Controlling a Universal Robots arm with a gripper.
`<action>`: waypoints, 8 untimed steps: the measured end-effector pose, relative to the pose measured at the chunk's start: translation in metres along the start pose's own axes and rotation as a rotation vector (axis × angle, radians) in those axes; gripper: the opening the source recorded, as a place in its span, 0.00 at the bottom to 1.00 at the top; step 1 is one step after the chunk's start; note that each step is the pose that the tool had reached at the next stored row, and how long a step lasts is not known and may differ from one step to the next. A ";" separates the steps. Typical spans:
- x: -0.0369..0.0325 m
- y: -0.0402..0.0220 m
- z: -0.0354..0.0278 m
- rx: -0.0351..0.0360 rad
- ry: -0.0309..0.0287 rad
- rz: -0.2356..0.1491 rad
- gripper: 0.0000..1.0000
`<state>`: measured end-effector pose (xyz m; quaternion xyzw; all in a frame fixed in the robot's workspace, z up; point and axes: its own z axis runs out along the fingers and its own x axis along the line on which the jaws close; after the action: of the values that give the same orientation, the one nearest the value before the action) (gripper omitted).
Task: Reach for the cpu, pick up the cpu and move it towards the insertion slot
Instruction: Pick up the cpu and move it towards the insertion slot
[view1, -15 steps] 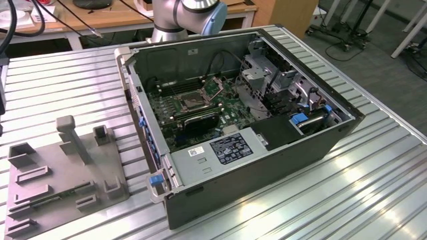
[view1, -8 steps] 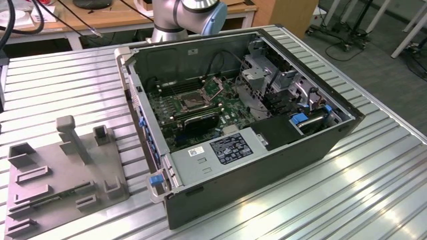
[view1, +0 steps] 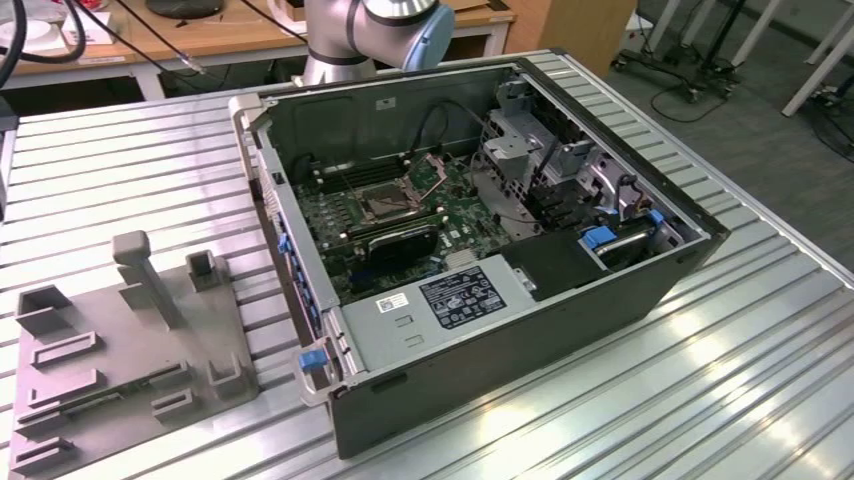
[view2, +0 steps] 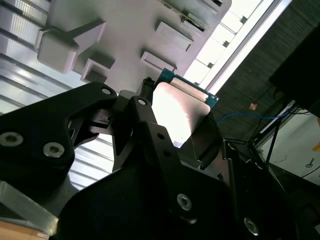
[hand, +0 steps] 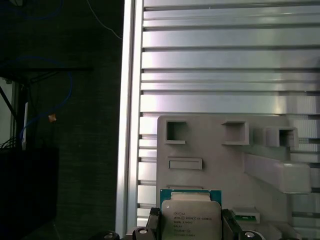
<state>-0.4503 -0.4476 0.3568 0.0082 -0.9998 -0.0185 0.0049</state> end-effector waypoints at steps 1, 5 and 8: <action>0.0000 0.0000 -0.0005 0.0000 0.0000 0.000 0.55; 0.0000 0.0001 -0.0026 0.0000 0.0000 0.000 0.55; 0.0001 0.0001 -0.0041 0.0000 0.0000 0.000 0.55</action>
<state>-0.4503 -0.4476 0.3610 0.0082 -0.9998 -0.0186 0.0049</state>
